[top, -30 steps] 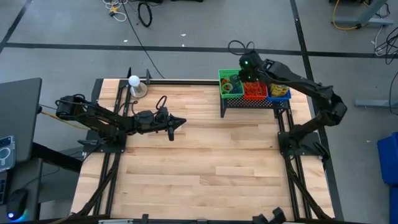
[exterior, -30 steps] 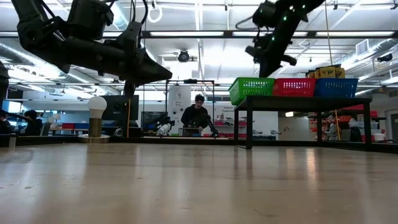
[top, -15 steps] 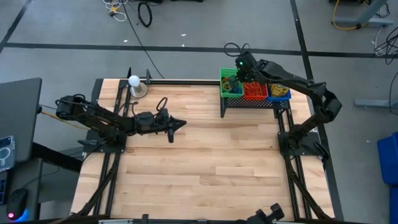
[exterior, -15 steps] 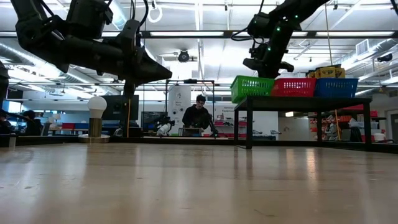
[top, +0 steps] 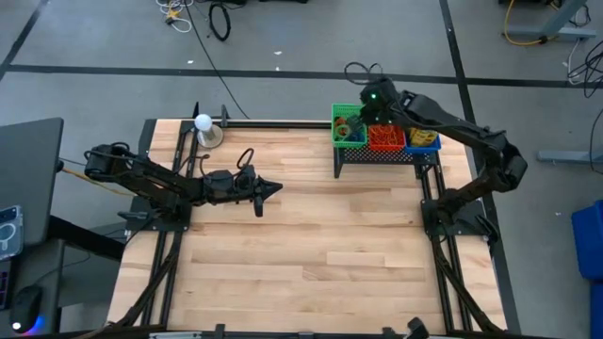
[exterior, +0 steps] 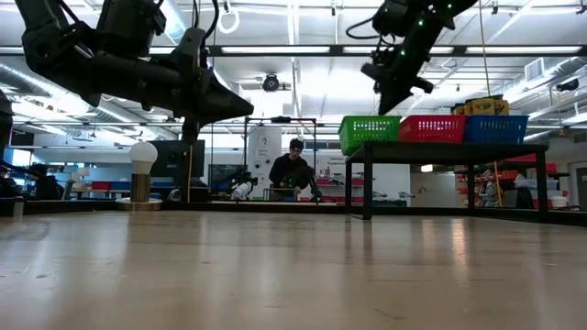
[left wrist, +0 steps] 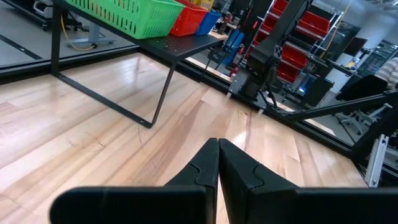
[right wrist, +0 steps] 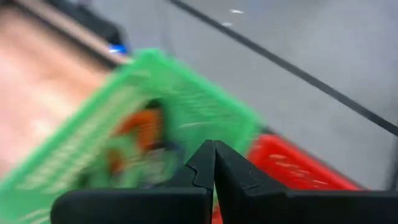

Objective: Pick & Place Office Desk Supplies
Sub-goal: Adjust the green bin

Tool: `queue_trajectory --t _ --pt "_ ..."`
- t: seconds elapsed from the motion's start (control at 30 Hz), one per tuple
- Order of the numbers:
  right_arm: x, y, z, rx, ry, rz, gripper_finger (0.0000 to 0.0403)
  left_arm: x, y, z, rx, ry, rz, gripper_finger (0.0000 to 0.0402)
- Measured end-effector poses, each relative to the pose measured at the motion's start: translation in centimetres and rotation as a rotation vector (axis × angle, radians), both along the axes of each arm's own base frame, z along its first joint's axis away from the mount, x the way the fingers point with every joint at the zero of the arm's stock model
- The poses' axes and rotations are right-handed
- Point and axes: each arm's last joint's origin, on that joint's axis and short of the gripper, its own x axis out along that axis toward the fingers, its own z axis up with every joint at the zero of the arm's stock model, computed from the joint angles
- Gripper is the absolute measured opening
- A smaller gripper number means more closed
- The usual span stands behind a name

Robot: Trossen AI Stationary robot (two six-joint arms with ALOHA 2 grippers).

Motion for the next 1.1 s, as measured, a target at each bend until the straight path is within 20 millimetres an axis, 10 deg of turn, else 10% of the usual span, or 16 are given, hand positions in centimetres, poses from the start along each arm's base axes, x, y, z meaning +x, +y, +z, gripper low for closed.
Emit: queue_trajectory --t 0.27,1.1 --pt "1.7 1.8 -0.7 0.137 -0.048 0.238 0.0006 0.0 0.0 0.0 0.002 0.001 0.001 0.0016" --pt "-0.3 0.8 -1.5 0.2 0.055 0.073 0.0005 0.0 0.0 0.0 0.029 0.012 -0.01 0.0016"
